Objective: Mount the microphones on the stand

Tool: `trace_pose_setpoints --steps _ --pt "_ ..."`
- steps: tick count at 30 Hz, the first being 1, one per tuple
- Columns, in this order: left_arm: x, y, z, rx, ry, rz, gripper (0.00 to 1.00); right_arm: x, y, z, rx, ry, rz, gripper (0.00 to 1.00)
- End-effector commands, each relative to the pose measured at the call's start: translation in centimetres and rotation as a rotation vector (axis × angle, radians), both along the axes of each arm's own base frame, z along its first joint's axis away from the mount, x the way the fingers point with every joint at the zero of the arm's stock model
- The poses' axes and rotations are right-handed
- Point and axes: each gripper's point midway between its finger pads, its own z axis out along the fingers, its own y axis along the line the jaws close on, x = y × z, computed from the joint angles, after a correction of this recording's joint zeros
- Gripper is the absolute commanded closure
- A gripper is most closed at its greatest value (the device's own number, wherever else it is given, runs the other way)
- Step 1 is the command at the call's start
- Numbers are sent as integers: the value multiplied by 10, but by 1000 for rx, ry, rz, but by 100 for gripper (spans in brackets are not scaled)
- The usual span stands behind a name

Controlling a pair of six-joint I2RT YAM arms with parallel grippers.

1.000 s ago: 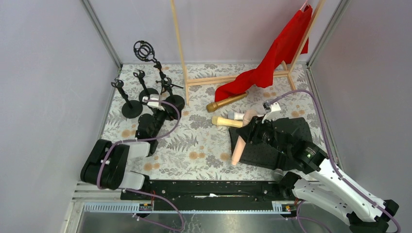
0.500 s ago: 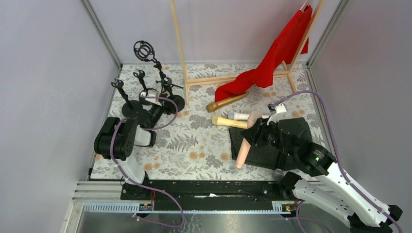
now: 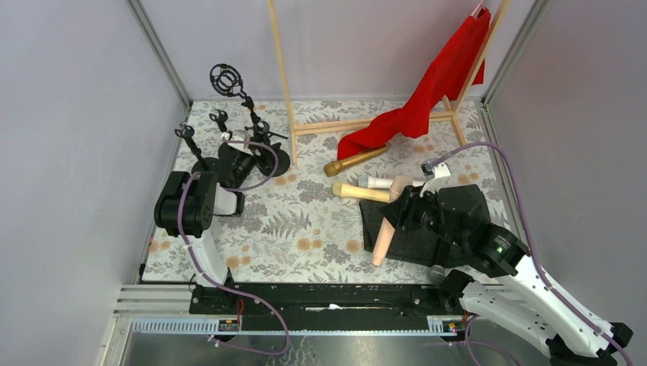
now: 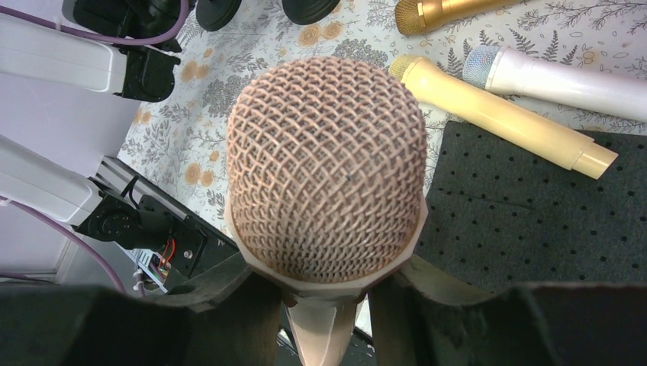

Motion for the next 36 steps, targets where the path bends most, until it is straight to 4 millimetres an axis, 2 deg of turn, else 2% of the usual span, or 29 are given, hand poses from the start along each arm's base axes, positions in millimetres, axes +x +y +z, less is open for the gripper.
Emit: trace_pose_setpoints --steps 1,6,17,20,23,28,31,34,36 --pt "8 -6 34 10 -158 -57 33 2 -1 27 41 -55 -10 100" --pt "17 -8 30 -1 -148 -73 38 2 -3 29 40 -56 -15 100" --pt "12 -14 35 -12 -145 -128 70 3 -6 31 45 -62 -32 100" --pt "-1 -18 42 -18 -148 -157 85 4 -8 35 39 -74 -36 100" --pt "-18 -22 49 -31 -142 -186 94 4 -12 41 33 -103 -46 100" --pt "-50 -22 61 -78 -133 -160 100 7 -24 51 29 -168 -84 100" --pt "-69 -23 68 -145 -99 -170 100 7 -30 56 30 -210 -95 100" --pt "-89 -28 73 -217 -50 -207 100 11 -37 62 45 -249 -133 100" --pt "-102 -38 78 -248 -28 -255 100 12 -40 67 57 -270 -153 100"
